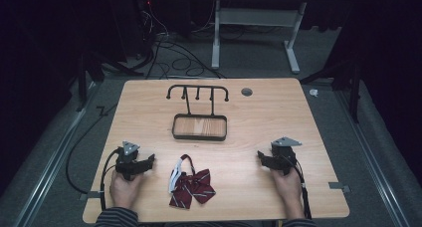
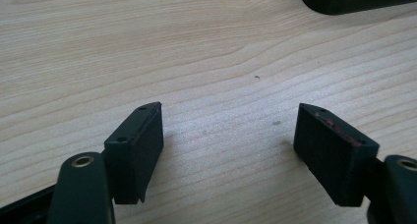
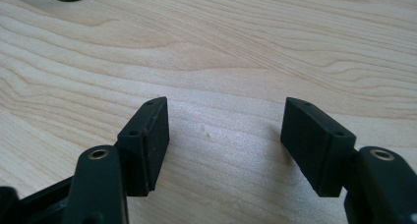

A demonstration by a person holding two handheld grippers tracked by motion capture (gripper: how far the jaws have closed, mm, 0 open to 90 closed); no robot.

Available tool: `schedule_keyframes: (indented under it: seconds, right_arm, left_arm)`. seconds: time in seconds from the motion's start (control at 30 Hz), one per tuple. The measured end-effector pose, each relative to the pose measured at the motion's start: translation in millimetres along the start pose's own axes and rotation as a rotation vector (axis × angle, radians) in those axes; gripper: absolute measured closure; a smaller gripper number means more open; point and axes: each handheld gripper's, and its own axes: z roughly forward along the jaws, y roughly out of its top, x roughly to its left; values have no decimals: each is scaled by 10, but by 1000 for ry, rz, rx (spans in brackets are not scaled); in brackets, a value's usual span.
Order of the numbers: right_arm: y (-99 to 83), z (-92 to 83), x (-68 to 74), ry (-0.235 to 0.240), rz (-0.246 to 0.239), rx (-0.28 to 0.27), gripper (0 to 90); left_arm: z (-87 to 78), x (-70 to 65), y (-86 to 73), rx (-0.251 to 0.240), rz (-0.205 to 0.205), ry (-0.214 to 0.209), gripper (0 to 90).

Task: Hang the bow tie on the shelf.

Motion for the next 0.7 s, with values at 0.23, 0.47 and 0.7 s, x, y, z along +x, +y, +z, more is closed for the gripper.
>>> schedule_keyframes:
  seconds: [0.23,0.47,0.7]
  right_arm:
    - [-3,-1,-1,1,-4,-1,362]
    - [-3,0,-2,3,-3,-3,360]
    - [-3,-1,-1,2,-3,-1,359]
  left_arm:
    - [-2,2,0,1,-2,-2,276]
    - [-17,10,-11,1,-6,-7,280]
    - [-30,14,-17,1,-9,0,307]
